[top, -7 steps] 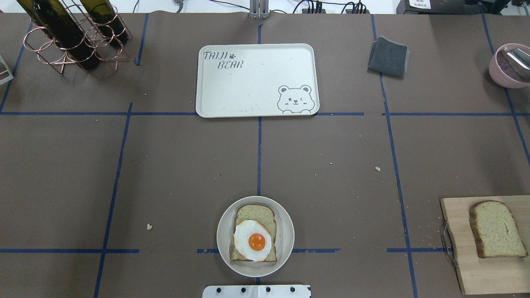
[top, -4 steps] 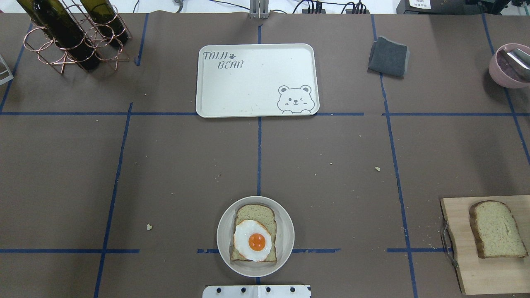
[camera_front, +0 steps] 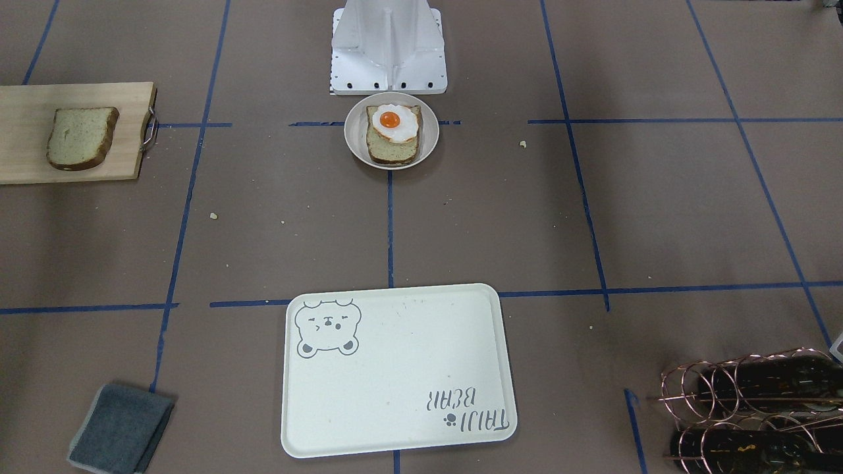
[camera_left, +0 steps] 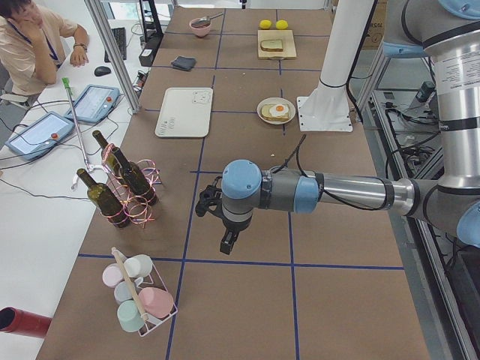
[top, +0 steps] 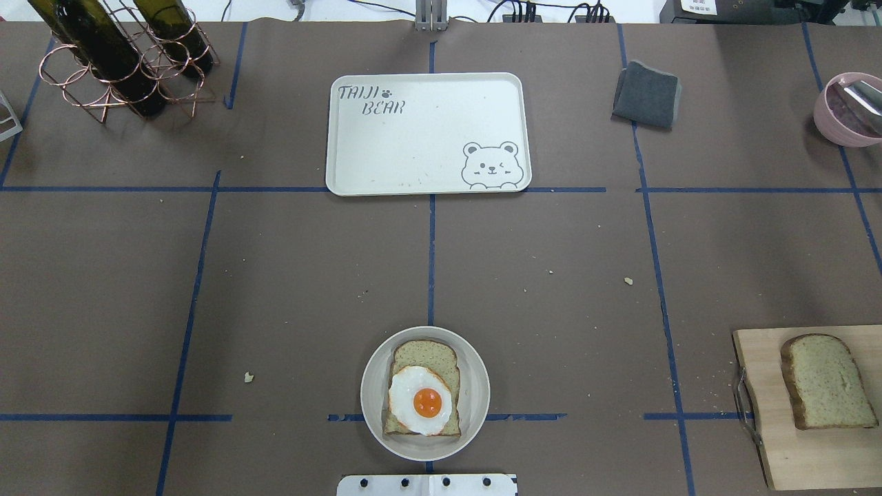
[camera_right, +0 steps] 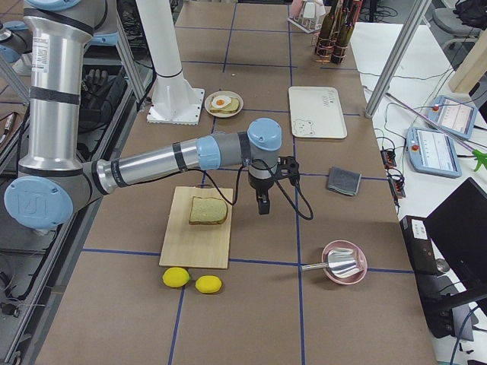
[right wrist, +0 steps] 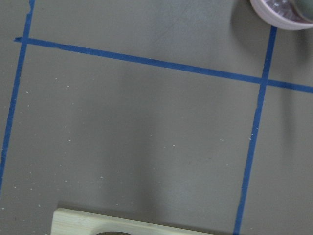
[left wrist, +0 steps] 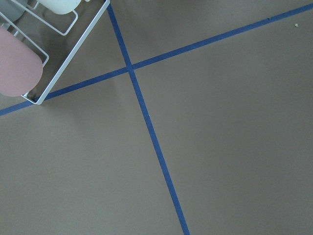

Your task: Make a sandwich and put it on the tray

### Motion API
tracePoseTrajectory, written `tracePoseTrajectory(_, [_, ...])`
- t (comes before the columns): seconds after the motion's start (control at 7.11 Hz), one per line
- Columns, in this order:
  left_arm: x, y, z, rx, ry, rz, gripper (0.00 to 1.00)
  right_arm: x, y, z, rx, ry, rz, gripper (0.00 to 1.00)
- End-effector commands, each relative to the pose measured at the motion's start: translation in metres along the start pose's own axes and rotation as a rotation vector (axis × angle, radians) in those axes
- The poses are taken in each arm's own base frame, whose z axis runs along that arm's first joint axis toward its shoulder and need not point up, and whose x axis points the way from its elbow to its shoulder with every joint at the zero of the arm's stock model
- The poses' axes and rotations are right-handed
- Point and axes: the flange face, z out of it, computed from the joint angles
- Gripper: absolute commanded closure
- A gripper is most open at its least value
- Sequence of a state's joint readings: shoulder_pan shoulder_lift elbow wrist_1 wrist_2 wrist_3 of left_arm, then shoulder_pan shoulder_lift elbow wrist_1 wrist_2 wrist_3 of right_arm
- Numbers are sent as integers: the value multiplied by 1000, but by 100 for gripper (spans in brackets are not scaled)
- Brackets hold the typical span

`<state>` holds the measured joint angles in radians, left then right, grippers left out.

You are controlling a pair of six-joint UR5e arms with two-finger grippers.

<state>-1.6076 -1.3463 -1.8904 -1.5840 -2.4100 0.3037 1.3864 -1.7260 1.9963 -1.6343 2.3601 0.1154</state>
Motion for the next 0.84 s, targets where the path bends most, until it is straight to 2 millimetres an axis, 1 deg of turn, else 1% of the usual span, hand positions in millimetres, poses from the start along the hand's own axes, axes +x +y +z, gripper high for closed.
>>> tracePoseTrajectory(0.0, [1,-3,-3,27,-5,28,0,-2,64,30,75,-60,52,0])
tracePoseTrajectory(0.14, [1,-3,-2,26,-5,27,0,-19,88,46,113,-115,118,0])
tracePoseTrajectory(0.28, [1,-3,-2,26,-5,29,0,-25,106,69,130,-141,130,0])
tracePoseTrajectory(0.42, [1,-4,-2,26,-5,29,0,-14,122,93,148,-181,122,1])
tracePoseTrajectory(0.56, [1,-4,-2,27,-6,28,0,-11,131,120,165,-182,128,2])
tracePoseTrajectory(0.7, [0,-3,-2,26,-5,27,0,-18,137,142,179,-172,136,2])
